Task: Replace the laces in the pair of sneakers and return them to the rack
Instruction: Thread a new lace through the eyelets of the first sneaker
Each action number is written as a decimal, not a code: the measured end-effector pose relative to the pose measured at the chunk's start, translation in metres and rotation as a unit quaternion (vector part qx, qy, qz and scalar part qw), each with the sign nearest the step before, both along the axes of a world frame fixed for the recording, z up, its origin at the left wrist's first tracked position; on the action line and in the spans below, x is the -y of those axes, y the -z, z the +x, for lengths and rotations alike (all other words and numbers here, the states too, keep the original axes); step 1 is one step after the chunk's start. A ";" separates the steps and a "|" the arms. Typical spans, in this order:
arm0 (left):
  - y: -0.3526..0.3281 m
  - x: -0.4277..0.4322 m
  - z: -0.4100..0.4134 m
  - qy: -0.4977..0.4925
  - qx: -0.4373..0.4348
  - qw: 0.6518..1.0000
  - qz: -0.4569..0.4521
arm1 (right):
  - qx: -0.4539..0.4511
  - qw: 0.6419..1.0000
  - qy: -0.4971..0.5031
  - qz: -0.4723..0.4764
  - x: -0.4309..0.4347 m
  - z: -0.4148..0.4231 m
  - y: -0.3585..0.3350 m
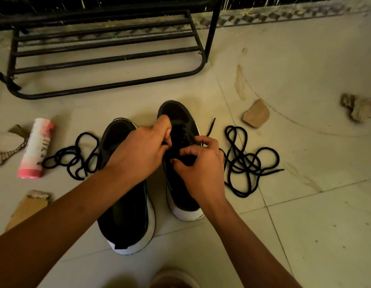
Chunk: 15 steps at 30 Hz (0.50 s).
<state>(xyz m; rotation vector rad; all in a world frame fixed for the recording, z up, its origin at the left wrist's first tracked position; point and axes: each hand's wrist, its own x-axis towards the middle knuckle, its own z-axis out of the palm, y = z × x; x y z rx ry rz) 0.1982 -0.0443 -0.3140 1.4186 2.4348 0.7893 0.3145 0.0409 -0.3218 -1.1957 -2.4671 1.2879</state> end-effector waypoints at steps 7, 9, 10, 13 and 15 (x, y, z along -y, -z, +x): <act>0.005 0.003 0.004 -0.054 0.083 0.994 0.049 | 0.034 0.999 -0.014 0.018 0.000 -0.005 -0.004; 0.008 0.005 0.002 -0.071 0.105 0.990 0.059 | 0.036 0.999 -0.008 0.015 -0.002 -0.008 -0.006; 0.010 0.005 0.001 -0.079 0.116 0.988 0.064 | 0.039 0.999 -0.007 0.019 -0.004 -0.010 -0.007; 0.017 0.007 0.000 -0.103 0.148 0.981 0.070 | 0.023 1.000 0.003 -0.005 -0.006 -0.015 -0.005; 0.020 0.008 0.001 -0.116 0.175 0.974 0.083 | 0.008 0.999 0.014 -0.030 -0.005 -0.017 -0.002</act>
